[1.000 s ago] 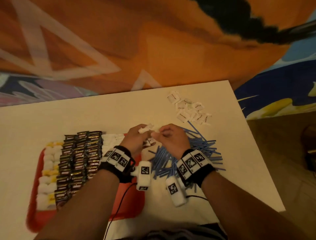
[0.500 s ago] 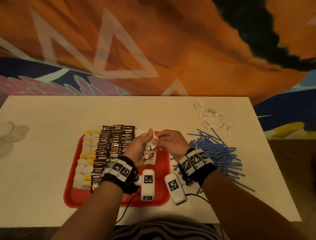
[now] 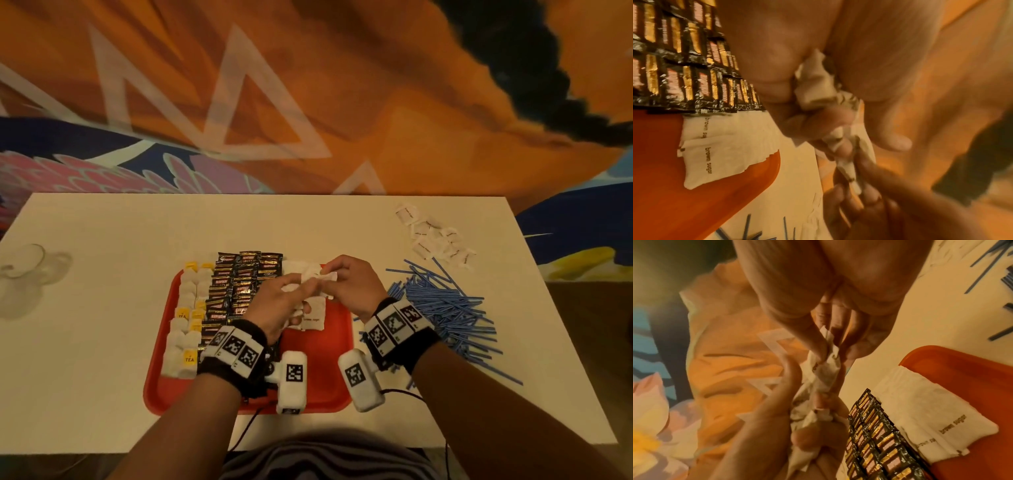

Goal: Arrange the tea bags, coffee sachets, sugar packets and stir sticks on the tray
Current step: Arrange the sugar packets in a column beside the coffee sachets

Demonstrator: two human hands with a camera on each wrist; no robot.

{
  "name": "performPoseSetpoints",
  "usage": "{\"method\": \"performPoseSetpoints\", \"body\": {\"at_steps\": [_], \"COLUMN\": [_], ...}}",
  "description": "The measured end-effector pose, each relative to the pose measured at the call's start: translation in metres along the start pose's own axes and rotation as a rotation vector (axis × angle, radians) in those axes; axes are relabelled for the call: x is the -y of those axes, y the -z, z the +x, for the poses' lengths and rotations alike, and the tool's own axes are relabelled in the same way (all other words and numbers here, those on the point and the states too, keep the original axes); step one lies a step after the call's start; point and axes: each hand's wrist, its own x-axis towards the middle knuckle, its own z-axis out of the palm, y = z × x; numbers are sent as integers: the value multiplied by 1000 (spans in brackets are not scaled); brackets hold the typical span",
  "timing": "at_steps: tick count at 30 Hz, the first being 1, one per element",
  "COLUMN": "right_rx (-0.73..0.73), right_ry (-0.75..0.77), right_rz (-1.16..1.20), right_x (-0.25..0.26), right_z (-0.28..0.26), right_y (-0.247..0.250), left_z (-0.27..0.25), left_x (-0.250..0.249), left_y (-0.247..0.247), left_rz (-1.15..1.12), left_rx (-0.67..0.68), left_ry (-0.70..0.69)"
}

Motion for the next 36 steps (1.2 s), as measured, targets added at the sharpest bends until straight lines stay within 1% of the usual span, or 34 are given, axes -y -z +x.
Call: {"method": "performPoseSetpoints", "body": {"at_steps": [1, 3, 6, 9, 11, 13, 14, 17, 18, 22, 24, 27, 29, 31, 34, 36], "right_rx": [-1, -7, -82, -162, -212, -217, -178, 21, 46, 50, 77, 87, 60, 33, 4, 9], "right_ry": [8, 27, 56, 104, 120, 93, 55, -86, -93, -72, -84, -112, -106, -115, -198, -235], "right_rz": [-39, -41, 84, 149, 278, 375, 368, 237, 203, 121, 93, 49, -47, -182, -435, -545], "right_x": [0, 0, -3, -4, -4, -6, -7, -15, -18, -26, -31, -43, -56, -73, -95, -109], "right_z": [0, 1, 2, -1, -2, 0, 1, 4, 4, 7, 7, 10, 13, 16, 15, 12], "right_y": [-1, -2, 0, 0, -2, -3, -4, -11, -13, -18, -21, -27, -30, -33, -34, -36], "left_z": [0, 3, 6, 6, 7, 6, 5, 4, 3, 2, 2, 0, -3, -6, -13, -19], "left_x": [2, 4, 6, 7, 6, 4, 4, 5, 6, 9, 14, 22, 27, 33, 42, 47], "left_y": [-3, -5, -2, 0, 0, 1, 1, 4, 4, 9, 13, 22, 32, 44, 64, 77], "left_rz": [46, 33, -61, -65, -75, -99, -106, -82, -80, -82, -49, 20, 56, 45, 39, 43], "left_rx": [8, -38, -106, -130, -143, -153, -153, -149, -158, -261, -317, -367, -399, -426, -440, -447], "left_ry": [-10, -4, 2, -18, -17, -12, -17, -32, -35, -40, -61, -73, -45, 1, 59, 81]}}
